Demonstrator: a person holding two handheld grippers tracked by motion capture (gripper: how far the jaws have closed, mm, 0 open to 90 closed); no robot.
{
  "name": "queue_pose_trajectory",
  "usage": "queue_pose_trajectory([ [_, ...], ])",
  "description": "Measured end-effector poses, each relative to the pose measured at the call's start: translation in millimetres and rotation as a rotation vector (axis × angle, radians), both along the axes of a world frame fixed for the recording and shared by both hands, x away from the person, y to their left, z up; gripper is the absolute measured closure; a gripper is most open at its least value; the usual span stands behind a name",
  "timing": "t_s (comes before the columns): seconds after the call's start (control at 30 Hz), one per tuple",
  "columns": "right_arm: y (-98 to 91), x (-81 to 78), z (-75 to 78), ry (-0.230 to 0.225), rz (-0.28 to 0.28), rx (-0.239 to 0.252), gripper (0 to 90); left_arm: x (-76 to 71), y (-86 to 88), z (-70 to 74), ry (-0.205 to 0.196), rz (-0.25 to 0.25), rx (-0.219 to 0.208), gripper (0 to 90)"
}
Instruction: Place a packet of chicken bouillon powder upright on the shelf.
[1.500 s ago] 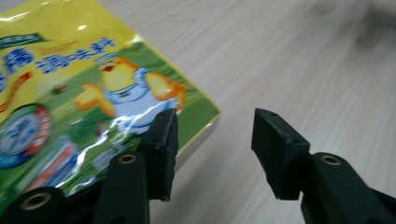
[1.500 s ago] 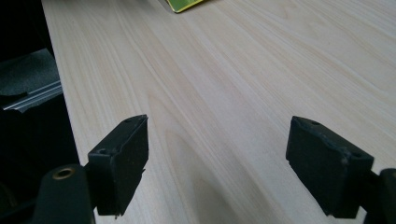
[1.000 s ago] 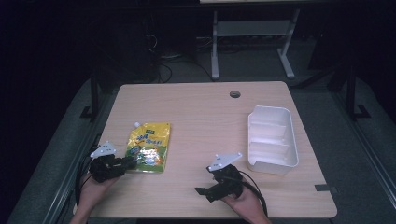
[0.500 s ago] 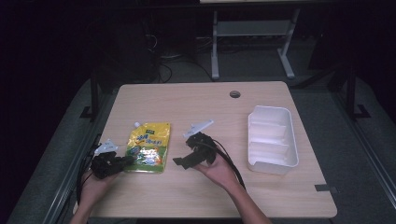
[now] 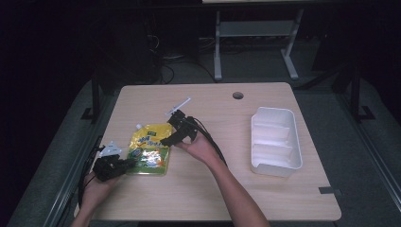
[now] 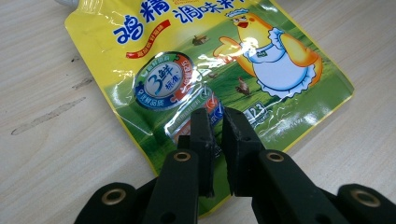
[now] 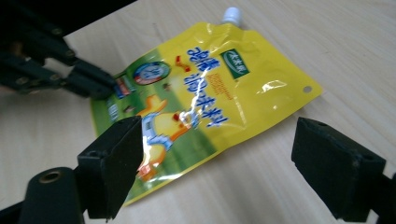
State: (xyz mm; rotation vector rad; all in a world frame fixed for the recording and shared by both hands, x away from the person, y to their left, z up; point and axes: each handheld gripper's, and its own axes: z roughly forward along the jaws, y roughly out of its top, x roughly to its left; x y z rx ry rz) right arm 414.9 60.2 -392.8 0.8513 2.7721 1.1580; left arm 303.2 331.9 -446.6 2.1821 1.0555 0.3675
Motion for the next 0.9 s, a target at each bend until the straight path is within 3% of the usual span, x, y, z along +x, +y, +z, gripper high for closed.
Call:
queue_pose_trajectory([
  [0.2, 7.3, 18.9, -10.3, 0.031, -0.036, -0.008, 18.2, 0.3, 0.8, -0.5, 0.005, 0.001, -0.005, 82.9],
  [0.3, 11.7, 30.0, -21.7, 0.067, -0.071, -0.045, 18.7, 0.3, 0.7, -0.7, 0.003, 0.002, -0.005, 83.1],
  [0.4, 12.7, 35.1, -26.8, 0.074, -0.086, -0.056, 19.0, 0.2, 0.4, -0.9, 0.001, 0.003, -0.005, 83.1],
  [0.47, 13.2, 42.1, -34.8, 0.106, -0.116, -0.049, 19.7, 0.3, 0.6, -0.9, 0.001, 0.002, -0.003, 83.4],
  [0.7, 13.9, 50.8, -50.1, 0.164, -0.142, -0.039, 25.3, 0.5, 1.0, -1.1, 0.005, 0.002, -0.005, 83.4],
  [0.9, 16.2, 53.2, -57.4, 0.185, -0.14, -0.02, 34.2, 0.9, 1.8, -1.4, 0.006, 0.001, -0.009, 83.5],
])
